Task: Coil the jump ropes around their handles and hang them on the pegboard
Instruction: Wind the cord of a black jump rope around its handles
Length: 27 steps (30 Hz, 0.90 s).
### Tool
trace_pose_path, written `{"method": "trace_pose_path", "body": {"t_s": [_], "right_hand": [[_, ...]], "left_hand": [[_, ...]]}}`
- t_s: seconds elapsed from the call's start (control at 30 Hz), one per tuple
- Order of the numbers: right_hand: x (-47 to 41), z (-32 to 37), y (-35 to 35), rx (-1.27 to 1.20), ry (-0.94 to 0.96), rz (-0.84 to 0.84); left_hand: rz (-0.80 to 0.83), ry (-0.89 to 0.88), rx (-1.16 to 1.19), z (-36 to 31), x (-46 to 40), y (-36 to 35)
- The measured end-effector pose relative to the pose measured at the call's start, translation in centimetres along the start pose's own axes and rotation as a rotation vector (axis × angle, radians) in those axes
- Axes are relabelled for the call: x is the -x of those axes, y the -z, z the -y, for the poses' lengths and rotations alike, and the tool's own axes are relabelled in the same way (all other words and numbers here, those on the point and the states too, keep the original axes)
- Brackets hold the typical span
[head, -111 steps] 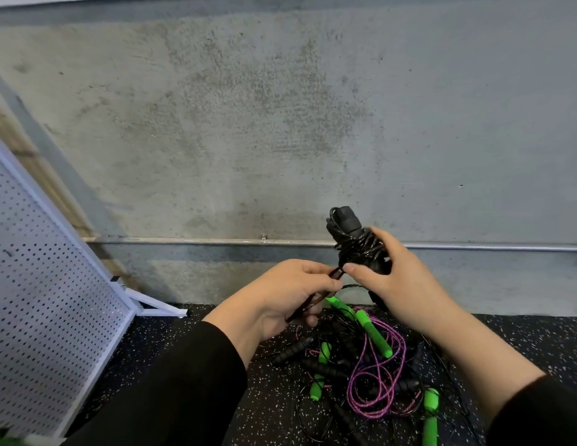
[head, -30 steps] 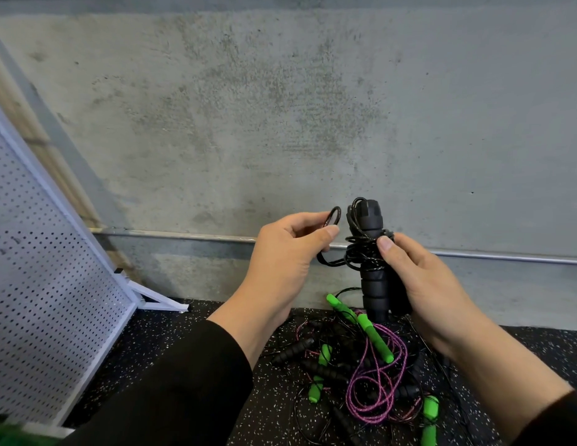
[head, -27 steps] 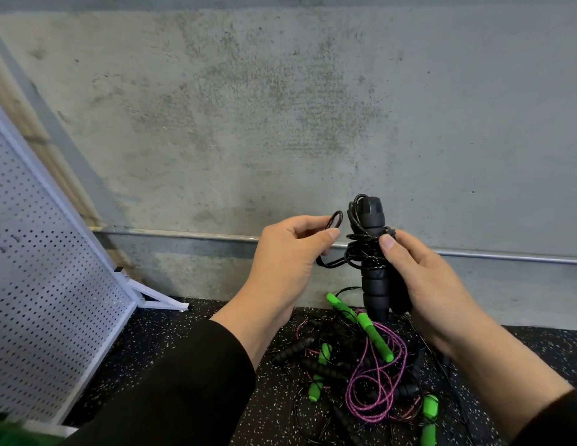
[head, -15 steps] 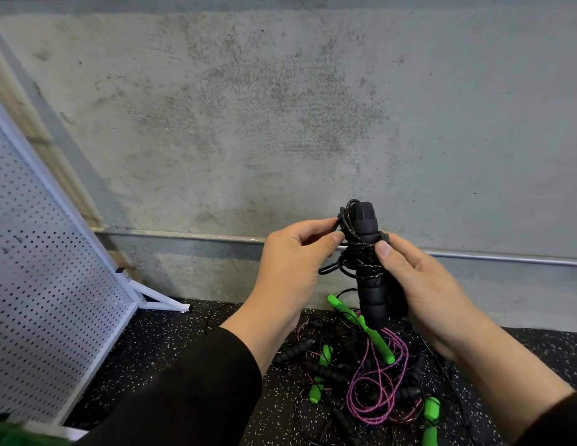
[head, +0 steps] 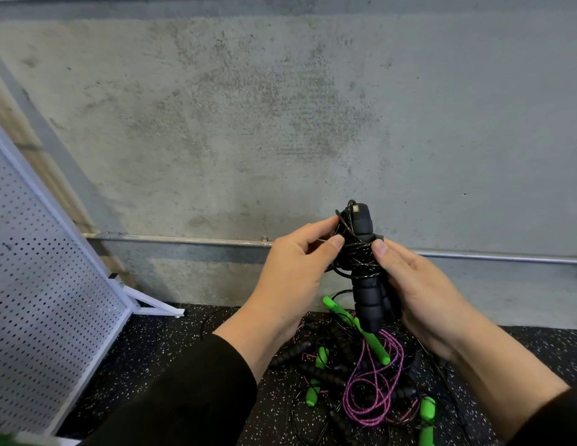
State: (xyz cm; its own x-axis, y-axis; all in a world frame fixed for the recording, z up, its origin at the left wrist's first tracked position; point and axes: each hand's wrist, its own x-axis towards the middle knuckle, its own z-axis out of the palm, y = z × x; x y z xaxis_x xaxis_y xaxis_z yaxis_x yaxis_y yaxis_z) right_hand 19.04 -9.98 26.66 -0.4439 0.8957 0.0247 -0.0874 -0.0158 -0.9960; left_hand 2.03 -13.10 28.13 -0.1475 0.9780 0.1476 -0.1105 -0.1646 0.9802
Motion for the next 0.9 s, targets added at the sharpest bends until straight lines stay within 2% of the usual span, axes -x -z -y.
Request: {"method": "trace_pose_path", "body": {"t_s": [0.23, 0.47, 0.63, 0.9], "right_hand": [[0.1, 0.2, -0.2, -0.021, -0.056, 0.006], [0.1, 0.6, -0.5, -0.068, -0.105, 0.009], [0.5, 1.4, -0.9, -0.081, -0.104, -0.003], [0.9, 1.9, -1.6, -0.066, -0.132, -0.026]], "left_hand": [[-0.137, 0.048, 0.091, 0.7, -0.2, 0.1], [-0.107, -0.005, 0.079, 0.5, -0.2, 0.3], [-0.099, 0.021, 0.069, 0.4, -0.2, 0.2], [-0.133, -0.055, -0.140, -0.2, -0.3, 0.6]]}}
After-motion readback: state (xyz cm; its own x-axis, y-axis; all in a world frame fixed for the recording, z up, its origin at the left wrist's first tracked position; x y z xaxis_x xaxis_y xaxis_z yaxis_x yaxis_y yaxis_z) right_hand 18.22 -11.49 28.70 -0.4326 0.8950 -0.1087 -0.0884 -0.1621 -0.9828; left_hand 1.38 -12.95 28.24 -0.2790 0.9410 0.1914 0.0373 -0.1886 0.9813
